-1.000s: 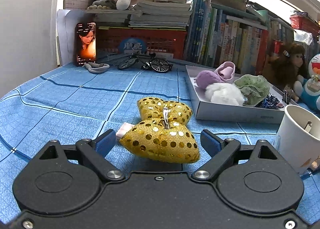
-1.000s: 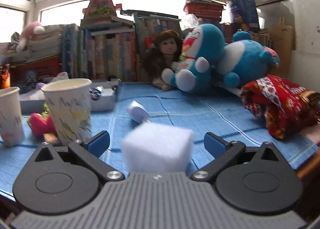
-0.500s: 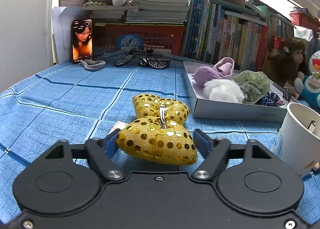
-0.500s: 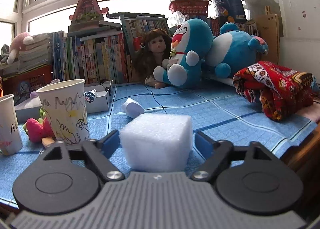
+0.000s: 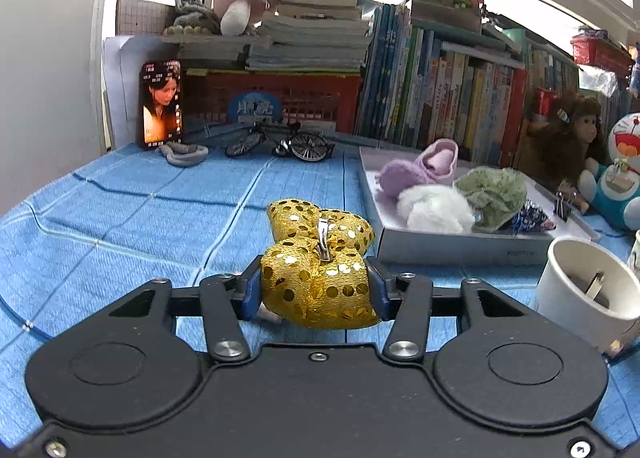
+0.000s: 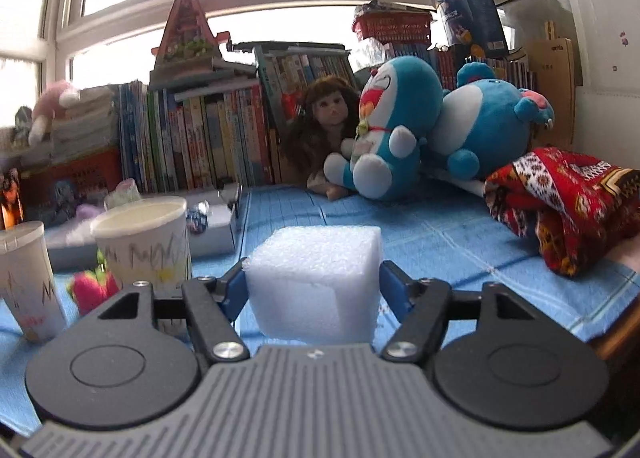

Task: Organize soft objects
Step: 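Carry the gold bow and foam cube over the white tray with both tools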

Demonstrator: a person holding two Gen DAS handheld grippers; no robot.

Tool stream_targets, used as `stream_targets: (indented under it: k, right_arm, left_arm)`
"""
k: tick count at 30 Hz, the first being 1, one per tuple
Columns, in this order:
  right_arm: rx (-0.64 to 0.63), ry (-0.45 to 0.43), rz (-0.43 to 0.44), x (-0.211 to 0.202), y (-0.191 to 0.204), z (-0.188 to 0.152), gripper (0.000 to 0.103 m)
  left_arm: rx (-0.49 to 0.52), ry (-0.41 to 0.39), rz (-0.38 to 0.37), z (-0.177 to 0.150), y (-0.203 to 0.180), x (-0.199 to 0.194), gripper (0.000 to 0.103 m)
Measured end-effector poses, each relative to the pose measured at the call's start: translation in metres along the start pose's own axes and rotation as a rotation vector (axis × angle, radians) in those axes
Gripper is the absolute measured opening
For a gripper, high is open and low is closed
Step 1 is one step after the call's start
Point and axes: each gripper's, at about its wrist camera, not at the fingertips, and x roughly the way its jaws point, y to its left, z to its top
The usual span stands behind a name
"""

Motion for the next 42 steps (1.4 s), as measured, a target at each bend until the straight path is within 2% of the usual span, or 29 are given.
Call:
stream_targets:
  k: [7, 16, 19, 23, 31, 38, 42]
  right_arm:
    - [0.002, 0.018, 0.073, 0.016, -0.006, 0.044, 0.070]
    - [-0.070, 0.069, 0.203, 0.054, 0.020, 0.104, 0.070]
    - [-0.102, 0.113, 0.245, 0.073, 0.032, 0.125, 0.070]
    - [-0.115, 0.226, 0.297, 0.102, 0.049, 0.145, 0.070]
    - [-0.145, 0.430, 0.356, 0.146, 0.078, 0.144, 0.070]
    - [-0.222, 0.552, 0.359, 0.179, 0.110, 0.136, 0.070]
    - [-0.292, 0.588, 0.329, 0.195, 0.131, 0.128, 0.070]
  left_arm:
    - [-0.001, -0.016, -0.029, 0.023, -0.003, -0.005, 0.047]
    - [-0.008, -0.021, -0.136, 0.074, -0.026, 0.002, 0.047]
    - [-0.008, 0.007, -0.192, 0.097, -0.035, 0.010, 0.047]
    - [-0.001, 0.081, -0.260, 0.119, -0.047, 0.024, 0.047]
    - [0.072, 0.204, -0.279, 0.117, -0.070, 0.049, 0.047]
    - [0.094, 0.308, -0.289, 0.108, -0.083, 0.079, 0.047]
    - [0.080, 0.344, -0.297, 0.105, -0.086, 0.098, 0.048]
